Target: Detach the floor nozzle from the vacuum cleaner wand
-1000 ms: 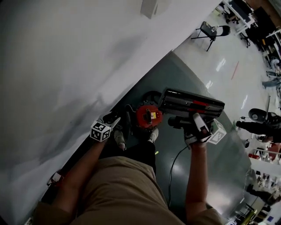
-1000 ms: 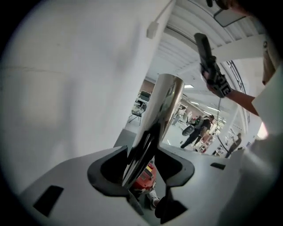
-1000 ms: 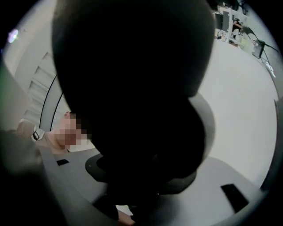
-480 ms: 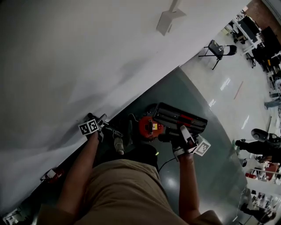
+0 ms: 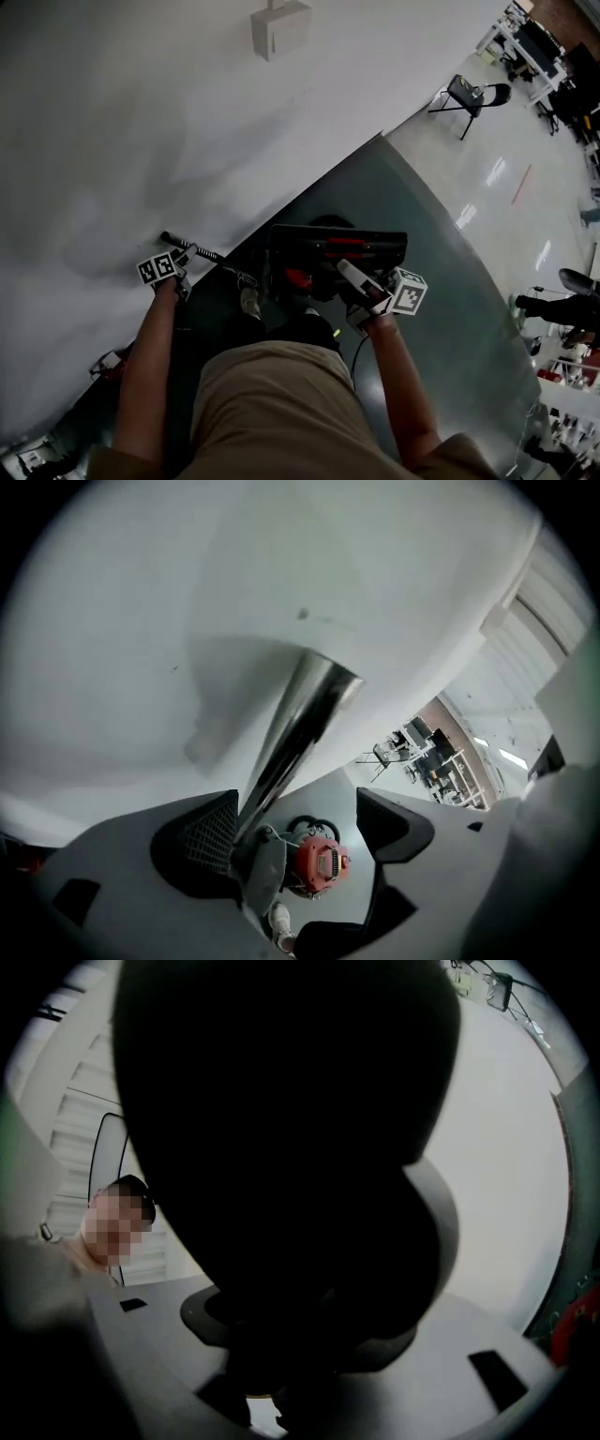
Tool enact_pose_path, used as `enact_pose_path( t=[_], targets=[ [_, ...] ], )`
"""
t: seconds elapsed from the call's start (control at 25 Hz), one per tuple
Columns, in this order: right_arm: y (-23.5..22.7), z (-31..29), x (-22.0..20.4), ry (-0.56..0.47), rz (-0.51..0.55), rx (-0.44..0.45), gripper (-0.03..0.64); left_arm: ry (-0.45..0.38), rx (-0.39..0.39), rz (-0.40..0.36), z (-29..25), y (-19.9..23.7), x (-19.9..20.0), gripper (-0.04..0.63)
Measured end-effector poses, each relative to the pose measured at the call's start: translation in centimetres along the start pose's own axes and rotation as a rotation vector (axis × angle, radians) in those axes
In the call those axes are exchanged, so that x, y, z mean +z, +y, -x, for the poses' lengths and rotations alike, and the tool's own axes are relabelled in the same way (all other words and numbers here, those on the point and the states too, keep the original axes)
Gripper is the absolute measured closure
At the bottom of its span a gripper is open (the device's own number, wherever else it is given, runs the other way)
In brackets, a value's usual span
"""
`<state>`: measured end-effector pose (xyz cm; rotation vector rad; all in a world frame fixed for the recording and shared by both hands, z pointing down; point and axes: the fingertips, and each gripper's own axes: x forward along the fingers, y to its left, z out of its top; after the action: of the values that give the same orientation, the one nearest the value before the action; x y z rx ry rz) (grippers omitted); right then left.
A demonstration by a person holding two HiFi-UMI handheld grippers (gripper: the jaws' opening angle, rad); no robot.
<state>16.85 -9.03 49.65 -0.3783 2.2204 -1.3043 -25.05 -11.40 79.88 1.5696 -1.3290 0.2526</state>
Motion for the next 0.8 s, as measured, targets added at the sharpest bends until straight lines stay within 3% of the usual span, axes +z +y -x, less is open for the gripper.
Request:
enact_pose_path(
  t=[0.24,0.48,0.64,0.8],
  targets=[
    [-2.6,3.3,0.3,0.138,0.093,-0.147,0.37,-0.152,-0.006,-0.036,4.1,-6.0,-1.4,0.212],
    [-4.3,1.9,-1.5,0.27,0.112,-0.136,0.37,-0.247,-0.133,-0.232,9.1,-18.6,-5.7,0.215],
    [-3.9,0.3,-4.1,0.361,0.162,-0.141,0.37,-0.345,-0.208,-0.26,13.5,-24.3,-7.3,0.264],
    [-2.2,-0.9,-7.2,0.453,0.225,-0.127,0.37,-0.435,-0.239,-0.253,17.8,-26.3,-8.5,0.277]
  ],
)
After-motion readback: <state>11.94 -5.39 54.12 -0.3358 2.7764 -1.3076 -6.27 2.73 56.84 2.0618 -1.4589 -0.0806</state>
